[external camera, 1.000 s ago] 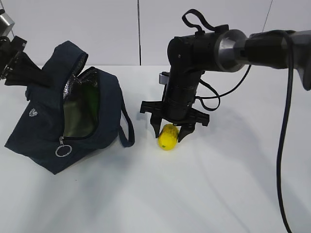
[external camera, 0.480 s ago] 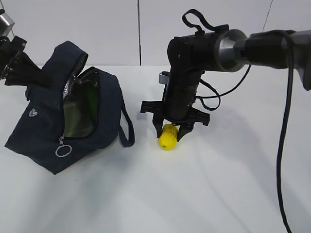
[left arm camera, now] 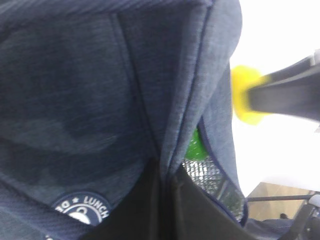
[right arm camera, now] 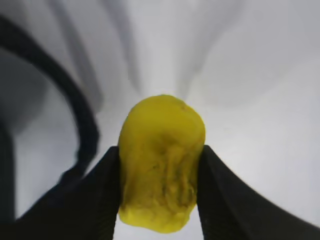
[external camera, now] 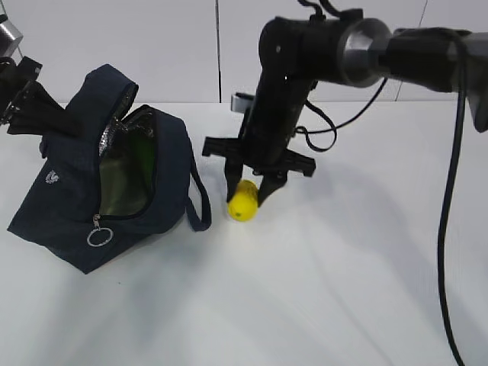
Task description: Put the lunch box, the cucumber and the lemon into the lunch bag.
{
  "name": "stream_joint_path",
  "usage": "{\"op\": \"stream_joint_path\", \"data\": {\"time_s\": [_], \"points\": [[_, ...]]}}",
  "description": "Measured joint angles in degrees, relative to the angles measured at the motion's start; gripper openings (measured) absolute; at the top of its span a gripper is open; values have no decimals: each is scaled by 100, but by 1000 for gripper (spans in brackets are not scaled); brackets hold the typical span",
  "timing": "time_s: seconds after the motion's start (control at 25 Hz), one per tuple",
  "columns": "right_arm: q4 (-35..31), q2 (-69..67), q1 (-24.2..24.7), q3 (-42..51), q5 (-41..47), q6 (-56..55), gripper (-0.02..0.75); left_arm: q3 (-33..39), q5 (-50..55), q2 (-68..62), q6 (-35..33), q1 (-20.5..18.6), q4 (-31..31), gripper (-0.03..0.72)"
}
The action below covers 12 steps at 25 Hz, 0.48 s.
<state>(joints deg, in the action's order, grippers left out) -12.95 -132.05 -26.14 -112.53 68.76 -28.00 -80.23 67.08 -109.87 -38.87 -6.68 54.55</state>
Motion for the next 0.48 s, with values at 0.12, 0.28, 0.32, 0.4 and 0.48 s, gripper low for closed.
{"op": "stream_joint_path", "data": {"time_s": [0.12, 0.28, 0.32, 0.4, 0.48], "points": [[-430, 0, 0, -790, 109, 654, 344, 0, 0, 0, 0, 0, -42, -9], [-1187, 0, 0, -1767, 144, 1444, 344, 0, -14, 0, 0, 0, -135, -9], [-1337, 0, 0, -1929, 144, 1563, 344, 0, -14, 0, 0, 0, -135, -9], [-1528, 0, 0, -2078, 157, 1718, 342, 0, -14, 0, -10, 0, -135, -9], [-1582, 0, 0, -2102, 181, 1765, 341, 0, -14, 0, -10, 0, -135, -9]]}}
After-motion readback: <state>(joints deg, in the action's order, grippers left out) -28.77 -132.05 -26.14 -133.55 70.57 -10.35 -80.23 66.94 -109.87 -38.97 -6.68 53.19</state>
